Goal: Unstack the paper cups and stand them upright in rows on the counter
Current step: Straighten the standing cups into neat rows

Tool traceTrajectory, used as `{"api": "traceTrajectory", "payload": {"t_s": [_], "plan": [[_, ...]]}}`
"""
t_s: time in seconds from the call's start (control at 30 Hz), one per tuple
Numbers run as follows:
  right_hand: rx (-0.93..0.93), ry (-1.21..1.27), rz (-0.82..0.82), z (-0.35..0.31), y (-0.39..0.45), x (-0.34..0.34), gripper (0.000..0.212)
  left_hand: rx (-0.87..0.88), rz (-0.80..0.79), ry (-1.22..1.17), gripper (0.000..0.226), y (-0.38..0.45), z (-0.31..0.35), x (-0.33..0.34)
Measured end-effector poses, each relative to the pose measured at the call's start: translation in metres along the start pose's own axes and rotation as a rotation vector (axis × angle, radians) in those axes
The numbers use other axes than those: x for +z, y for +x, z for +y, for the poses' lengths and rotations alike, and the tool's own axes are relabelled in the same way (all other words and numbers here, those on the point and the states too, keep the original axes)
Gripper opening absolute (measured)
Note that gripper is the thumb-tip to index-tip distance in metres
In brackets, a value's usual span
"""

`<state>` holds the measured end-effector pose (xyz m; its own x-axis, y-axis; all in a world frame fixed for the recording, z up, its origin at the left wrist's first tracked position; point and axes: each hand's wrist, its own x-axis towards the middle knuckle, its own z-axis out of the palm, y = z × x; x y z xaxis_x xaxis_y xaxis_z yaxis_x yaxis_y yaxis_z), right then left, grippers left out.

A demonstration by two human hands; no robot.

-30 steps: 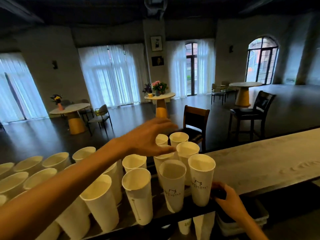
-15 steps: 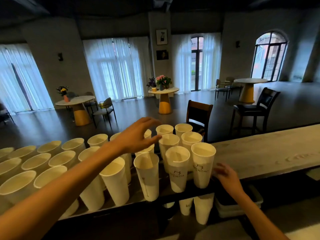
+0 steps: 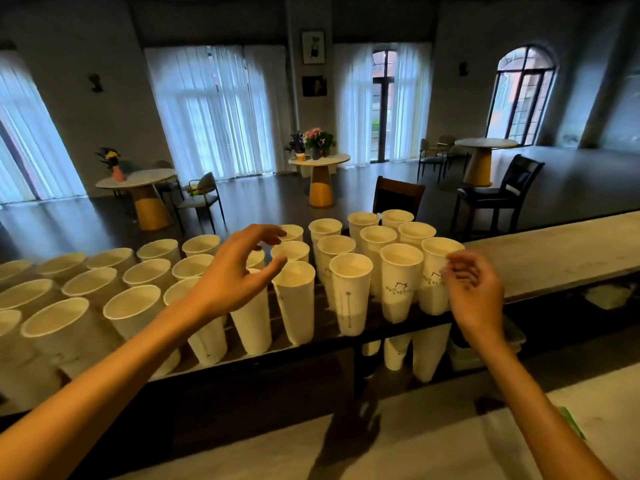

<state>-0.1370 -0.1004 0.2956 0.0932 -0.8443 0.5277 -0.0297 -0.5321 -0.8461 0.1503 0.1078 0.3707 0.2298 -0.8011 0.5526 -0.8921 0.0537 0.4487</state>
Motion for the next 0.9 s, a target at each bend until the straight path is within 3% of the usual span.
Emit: {"api": "traceTrajectory", "payload": {"t_s": [0.33, 0.43, 0.73, 0.9], "plan": [[0.014, 0.188, -0.434, -0.105, -0.149, 0.167, 0.019, -0.144, 0.082, -0.140, 0.032, -0.133, -0.059, -0.110], [-0.005, 0.272, -0.622, -0.137, -0.188, 0.218, 0.019, -0.247, 0.198, -0.177, 0.030, -0.173, -0.075, -0.145], [-0.057, 0.467, -1.098, -0.198, -0.296, 0.350, 0.023, -0.513, 0.455, -0.024, 0.028, -0.285, -0.100, -0.225], [-0.004, 0.542, -1.292, -0.231, -0.360, 0.391, 0.020, -0.656, 0.573, 0.050, 0.026, -0.353, -0.100, -0.259]]}}
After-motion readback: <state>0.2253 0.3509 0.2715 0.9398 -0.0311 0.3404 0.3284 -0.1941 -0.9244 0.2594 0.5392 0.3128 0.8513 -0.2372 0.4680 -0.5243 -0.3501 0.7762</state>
